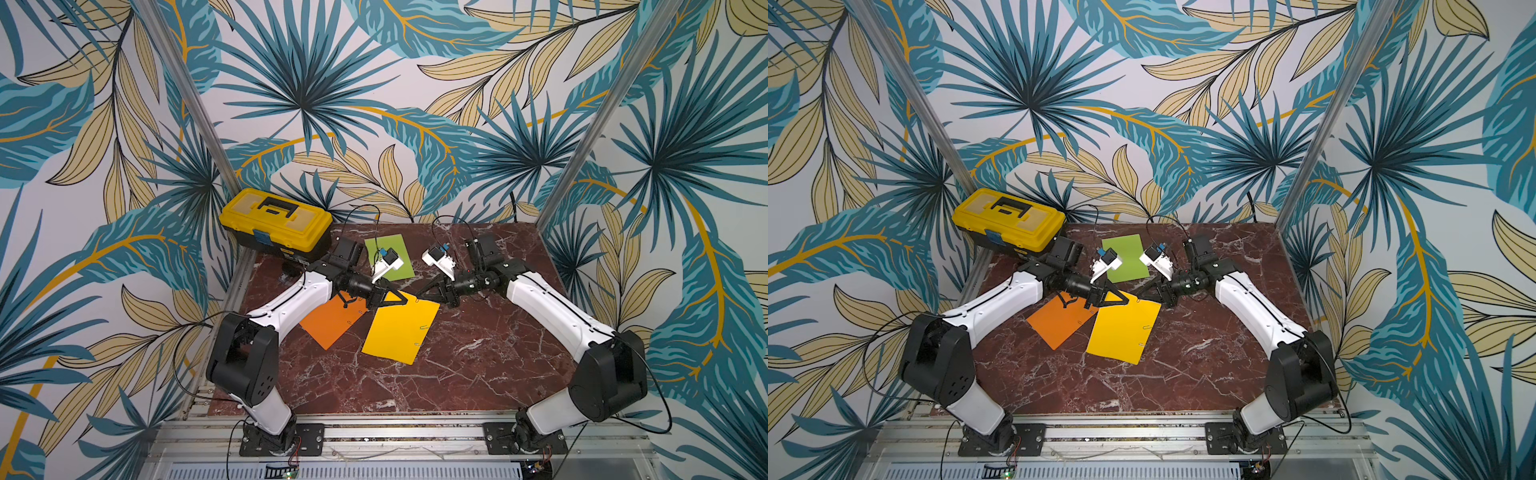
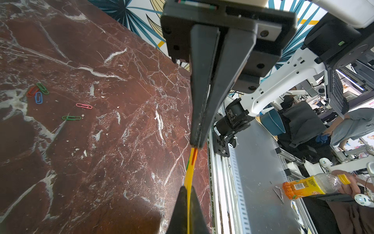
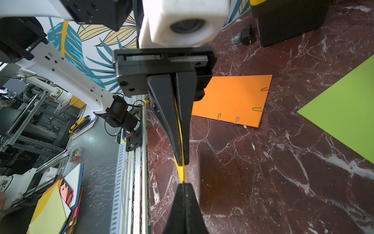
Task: Unclip the paperclips from the documents
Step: Remove the paper clip from the document.
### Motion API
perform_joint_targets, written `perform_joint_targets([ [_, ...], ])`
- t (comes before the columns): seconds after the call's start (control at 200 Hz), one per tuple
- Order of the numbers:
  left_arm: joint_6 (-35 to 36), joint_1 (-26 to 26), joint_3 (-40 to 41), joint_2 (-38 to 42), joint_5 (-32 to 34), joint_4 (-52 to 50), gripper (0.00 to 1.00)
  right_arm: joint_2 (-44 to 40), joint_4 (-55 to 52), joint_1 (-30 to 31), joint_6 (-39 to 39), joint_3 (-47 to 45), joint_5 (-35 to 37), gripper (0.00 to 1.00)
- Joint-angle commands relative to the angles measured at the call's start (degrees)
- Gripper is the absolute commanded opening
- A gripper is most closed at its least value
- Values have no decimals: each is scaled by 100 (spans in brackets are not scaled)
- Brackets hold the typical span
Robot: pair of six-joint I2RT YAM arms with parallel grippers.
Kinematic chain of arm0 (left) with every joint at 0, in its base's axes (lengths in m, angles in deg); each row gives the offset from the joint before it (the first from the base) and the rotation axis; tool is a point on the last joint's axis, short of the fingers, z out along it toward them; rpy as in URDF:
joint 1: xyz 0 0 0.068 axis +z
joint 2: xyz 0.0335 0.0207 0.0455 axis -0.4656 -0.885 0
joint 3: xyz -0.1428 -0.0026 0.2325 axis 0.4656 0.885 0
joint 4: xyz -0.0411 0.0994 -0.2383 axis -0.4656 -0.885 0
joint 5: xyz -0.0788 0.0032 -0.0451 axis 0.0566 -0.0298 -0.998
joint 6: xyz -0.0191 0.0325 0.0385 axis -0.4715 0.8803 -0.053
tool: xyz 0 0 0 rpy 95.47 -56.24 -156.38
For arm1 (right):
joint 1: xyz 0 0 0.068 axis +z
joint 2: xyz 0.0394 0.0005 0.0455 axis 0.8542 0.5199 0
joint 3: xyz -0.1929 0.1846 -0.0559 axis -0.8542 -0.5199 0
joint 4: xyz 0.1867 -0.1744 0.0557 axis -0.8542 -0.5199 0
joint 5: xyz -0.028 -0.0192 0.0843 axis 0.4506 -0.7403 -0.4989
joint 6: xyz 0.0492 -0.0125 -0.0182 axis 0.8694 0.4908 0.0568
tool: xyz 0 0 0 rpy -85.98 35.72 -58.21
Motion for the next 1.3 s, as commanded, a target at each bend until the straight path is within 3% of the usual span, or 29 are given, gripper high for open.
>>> perform_joint_targets([
  [0.0,92,-7,-167,-18,34,-76,0,101,-218,27,-100,135,-176,0],
  [1.297,162,-59,-200,-131,104,-206,0,9,106,-138,244,176,97,0],
])
